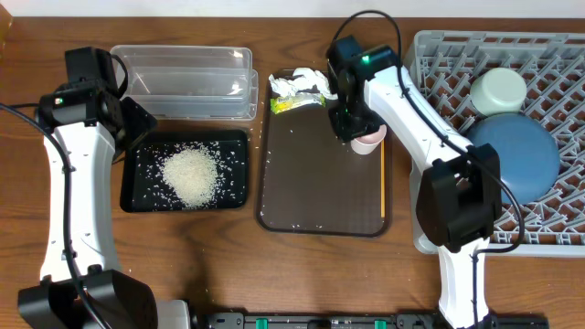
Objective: Sort waste into correct bins and load items into the dishwasher rack
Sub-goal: 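Lower the right gripper and grasp the pink cup's rim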
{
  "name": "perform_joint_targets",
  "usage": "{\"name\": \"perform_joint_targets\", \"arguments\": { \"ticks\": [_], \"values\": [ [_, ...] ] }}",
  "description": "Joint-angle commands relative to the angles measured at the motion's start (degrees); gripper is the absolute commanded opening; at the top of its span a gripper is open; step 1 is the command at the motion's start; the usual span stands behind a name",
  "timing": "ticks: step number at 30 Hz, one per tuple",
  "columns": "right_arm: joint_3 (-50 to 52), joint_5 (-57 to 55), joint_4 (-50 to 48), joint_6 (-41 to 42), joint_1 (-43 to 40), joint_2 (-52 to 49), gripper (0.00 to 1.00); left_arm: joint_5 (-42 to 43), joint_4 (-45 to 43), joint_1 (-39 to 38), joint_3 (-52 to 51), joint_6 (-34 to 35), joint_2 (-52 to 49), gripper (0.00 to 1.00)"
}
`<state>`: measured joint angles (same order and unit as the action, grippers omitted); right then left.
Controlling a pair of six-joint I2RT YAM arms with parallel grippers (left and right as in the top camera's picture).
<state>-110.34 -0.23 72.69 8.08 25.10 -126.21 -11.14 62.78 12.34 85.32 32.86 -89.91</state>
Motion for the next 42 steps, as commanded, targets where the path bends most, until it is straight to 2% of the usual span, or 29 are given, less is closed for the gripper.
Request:
{"name": "perform_joint_targets", "arguments": {
  "ticks": [1,6,9,10,20,25,30,36,39,42],
  "values": [
    [1.44,-0.37,-0.94,0.76,0.48,-0.57,0.22,-0.94,0.15,0.20,1.16,0.46,-0.20,0.97],
    [1.38,-0.37,-1.51,0.90,0.48,-0.55,0.20,-0.94,0.17,0.20,1.16,0.46,-0.20,0.97],
    [1.22,-0.37,-1.64,0.94,0.48,-0.55,0.04,-0.94,0.15,0.20,1.16,0.46,-0.20,0.97],
    [1.09,-0.37,-1.62,1.14,0.48,-0.55,0.01,-0.94,0.15,0.20,1.16,0.46,-0.20,0.97],
    [-4.33,1.36,1.81,1.33,0.28,-0.55,0.01,-0.94,0.15,0.20,1.16,0.46,-0.20,0.98],
    [-12.98,2.21,4.87,1.31,-2.03,-0.42,0.01,-0.94,0.15,0.20,1.16,0.46,-0.20,0.97],
    [-22.40,2.86,7.96,1.25,-8.63,0.46,0.01,-0.94,0.15,0.20,1.16,0.46,-0.20,0.97],
    [-28.30,23.71,6.56,-3.65,-23.74,2.10,0.01,-0.94,0.15,0.20,1.16,0.46,-0.20,0.97],
    [-28.26,38.34,2.54,-5.25,-32.76,2.12,0.01,-0.94,0.15,0.20,1.16,0.46,-0.22,0.97],
    [-26.82,47.87,-3.30,-5.62,-40.59,1.99,0.01,-0.94,0.15,0.20,1.16,0.46,-0.20,0.97]
  ]
}}
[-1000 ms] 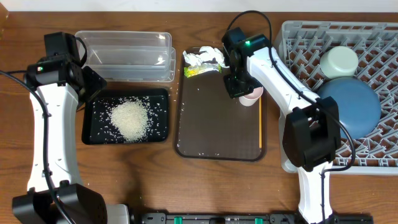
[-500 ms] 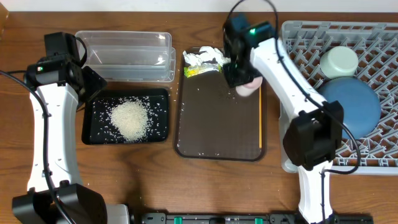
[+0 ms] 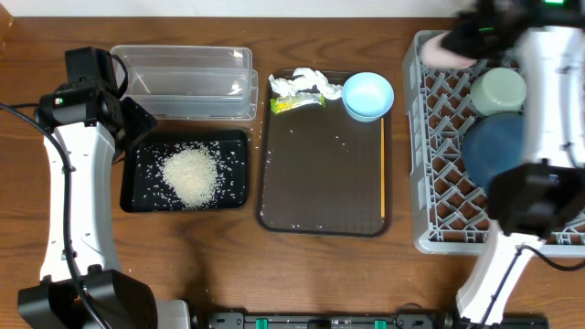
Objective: Sort waste into correct bins and load items into the dishwasher rack
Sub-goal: 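Lower the right gripper and grasp the pink cup's rim, then carry the pink cup with the right gripper to the rack's back-right corner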
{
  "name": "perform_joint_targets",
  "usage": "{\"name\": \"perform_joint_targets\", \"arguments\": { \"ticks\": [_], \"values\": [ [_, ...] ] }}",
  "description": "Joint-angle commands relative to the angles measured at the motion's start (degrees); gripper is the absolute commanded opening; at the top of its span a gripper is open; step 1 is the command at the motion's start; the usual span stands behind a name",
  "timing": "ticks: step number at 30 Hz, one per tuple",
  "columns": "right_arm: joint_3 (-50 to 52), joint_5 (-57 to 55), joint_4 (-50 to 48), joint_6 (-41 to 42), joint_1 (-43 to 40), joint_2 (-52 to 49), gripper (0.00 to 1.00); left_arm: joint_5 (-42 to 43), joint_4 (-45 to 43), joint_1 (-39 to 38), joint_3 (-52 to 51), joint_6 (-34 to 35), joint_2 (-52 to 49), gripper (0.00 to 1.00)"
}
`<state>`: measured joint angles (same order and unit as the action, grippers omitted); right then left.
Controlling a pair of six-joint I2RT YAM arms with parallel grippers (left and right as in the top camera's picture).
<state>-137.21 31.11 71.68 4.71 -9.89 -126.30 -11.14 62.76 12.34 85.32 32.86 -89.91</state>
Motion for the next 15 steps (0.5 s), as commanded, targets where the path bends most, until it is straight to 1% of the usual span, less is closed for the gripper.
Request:
{"name": "perform_joint_targets", "arguments": {
  "ticks": [1,6,8,11,15],
  "values": [
    [0.68,18.78,-4.35,-2.25,-7.93,2.08,0.01,-0.94,0.17,0.20,1.16,0.46,-0.20,0.97],
    [3.72,24.46,-11.37,-3.30,-16.28,2.08,0.01,-0.94,0.17,0.20,1.16,0.46,-0.20,0.97],
    [5.05,25.07,-13.27,-3.28,-18.69,2.05,0.01,-0.94,0.17,0.20,1.16,0.46,-0.20,0.98],
    [7.76,25.18,-16.61,-3.04,-21.46,2.05,0.01,-0.94,0.17,0.20,1.16,0.46,-0.20,0.97],
    [12.76,28.70,-23.28,-3.04,-23.76,2.05,0.01,-0.94,0.17,0.20,1.16,0.46,-0.20,0.98]
  ]
}}
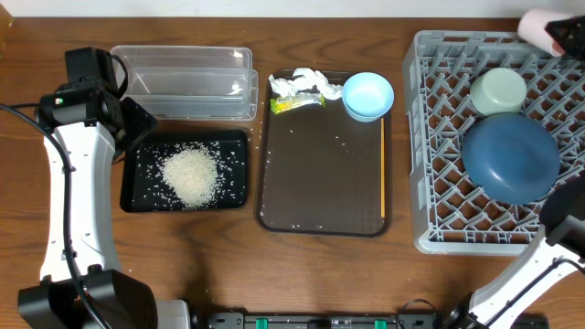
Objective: Sort waste into correct bins and load items into the dishwasher rack
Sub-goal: 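Carry the pink cup with the right gripper to the rack's back-right corner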
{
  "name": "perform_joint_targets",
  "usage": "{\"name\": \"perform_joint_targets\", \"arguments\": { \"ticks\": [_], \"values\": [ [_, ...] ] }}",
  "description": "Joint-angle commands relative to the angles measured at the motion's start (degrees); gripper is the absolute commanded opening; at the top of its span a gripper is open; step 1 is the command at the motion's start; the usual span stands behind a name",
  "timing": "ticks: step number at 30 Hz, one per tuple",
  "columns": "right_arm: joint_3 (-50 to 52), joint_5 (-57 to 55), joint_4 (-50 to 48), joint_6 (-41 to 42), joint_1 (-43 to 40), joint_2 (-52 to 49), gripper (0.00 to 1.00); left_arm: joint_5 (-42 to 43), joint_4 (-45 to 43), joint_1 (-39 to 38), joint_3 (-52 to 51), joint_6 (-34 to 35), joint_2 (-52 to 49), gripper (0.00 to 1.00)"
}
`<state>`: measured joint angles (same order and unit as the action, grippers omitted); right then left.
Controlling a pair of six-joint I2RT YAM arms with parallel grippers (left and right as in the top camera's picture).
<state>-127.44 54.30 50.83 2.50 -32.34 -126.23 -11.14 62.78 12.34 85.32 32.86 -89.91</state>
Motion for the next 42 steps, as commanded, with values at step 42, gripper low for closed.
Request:
{"name": "perform_joint_targets", "arguments": {
  "ticks": [42],
  "values": [
    [23.74,4.66,-66.42,23.65,-3.78,-8.90,0.01,-0.94,0.15,0.20,1.16,0.46,-0.20,0.97]
  ]
}}
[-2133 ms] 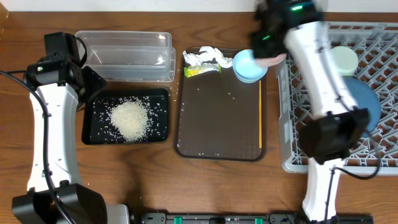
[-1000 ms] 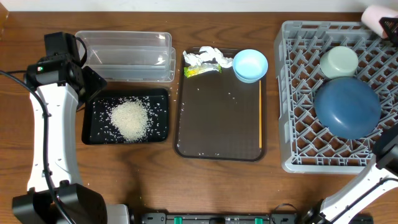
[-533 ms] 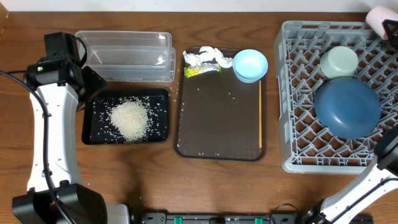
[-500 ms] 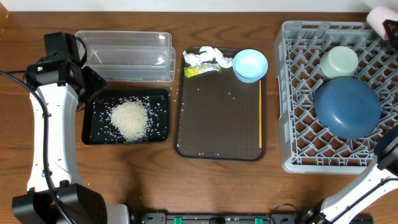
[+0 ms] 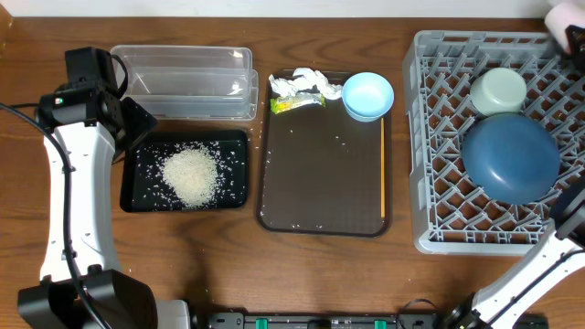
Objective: Sort waste into correct bins and load items into the dishwasher rack
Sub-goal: 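Carry the pink cup with the right gripper to the rack's back-right corner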
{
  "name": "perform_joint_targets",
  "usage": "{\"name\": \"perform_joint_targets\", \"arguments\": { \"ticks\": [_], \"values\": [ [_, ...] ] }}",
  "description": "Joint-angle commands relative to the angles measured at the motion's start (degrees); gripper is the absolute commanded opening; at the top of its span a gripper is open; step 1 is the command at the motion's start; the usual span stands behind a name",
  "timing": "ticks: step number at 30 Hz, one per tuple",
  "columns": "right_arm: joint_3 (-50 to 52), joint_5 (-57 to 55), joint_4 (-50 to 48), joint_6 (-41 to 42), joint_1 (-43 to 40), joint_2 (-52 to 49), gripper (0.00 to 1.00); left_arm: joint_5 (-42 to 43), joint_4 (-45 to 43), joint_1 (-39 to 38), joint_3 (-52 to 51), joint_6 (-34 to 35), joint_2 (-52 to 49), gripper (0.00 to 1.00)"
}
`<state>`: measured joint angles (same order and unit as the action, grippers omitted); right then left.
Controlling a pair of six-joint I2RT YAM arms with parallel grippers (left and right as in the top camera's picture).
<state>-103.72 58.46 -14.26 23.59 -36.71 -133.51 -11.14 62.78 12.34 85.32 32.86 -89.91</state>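
Note:
A pink cup (image 5: 558, 15) shows at the far right top corner, past the back edge of the grey dishwasher rack (image 5: 439, 183), with my right gripper (image 5: 574, 37) shut on it and mostly cut off by the frame. The rack holds a pale green cup (image 5: 498, 91) and a large blue bowl (image 5: 512, 157). On the dark tray (image 5: 320, 183) lie a crumpled white and yellow-green wrapper (image 5: 302, 87), a light blue bowl (image 5: 367, 94) and a thin yellow stick (image 5: 382, 169). My left gripper (image 5: 139, 123) hangs over the black bin's corner; its jaws are not discernible.
A clear plastic bin (image 5: 183, 82) stands at the back left. In front of it a black bin (image 5: 128, 183) holds a heap of rice (image 5: 190, 175). Rice grains are scattered on the tray. My left arm runs along the table's left side.
My right gripper with the pink cup has shifted a little further right, toward the frame's edge. The left arm, tray and rack contents are unchanged.
My right gripper was down on the pink cup at the tray's back right, hiding the light blue bowl. Then it held the cup over the rack's back left corner. Then it was at the rack's far right back corner, and now further right still.

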Motion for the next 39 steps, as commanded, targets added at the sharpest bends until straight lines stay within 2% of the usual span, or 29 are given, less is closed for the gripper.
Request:
{"name": "perform_joint_targets", "arguments": {
  "ticks": [1,11,23,35,39],
  "values": [
    [0.02,0.48,-1.46,3.04,0.63,-2.01,0.01,-0.94,0.15,0.20,1.16,0.46,-0.20,0.97],
    [0.35,1.60,1.14,3.17,0.66,-2.60,0.03,-0.94,0.15,0.20,1.16,0.46,-0.20,0.98],
    [0.35,1.46,11.17,1.03,-0.57,-2.60,0.08,-0.94,0.15,0.20,1.16,0.46,-0.20,0.97],
    [0.35,2.03,15.04,4.31,-3.87,-1.88,0.28,-0.94,0.15,0.20,1.16,0.46,-0.20,0.97],
    [0.35,2.03,17.03,4.66,-4.59,-0.74,0.32,-0.94,0.15,0.20,1.16,0.46,-0.20,0.97]
  ]
}}
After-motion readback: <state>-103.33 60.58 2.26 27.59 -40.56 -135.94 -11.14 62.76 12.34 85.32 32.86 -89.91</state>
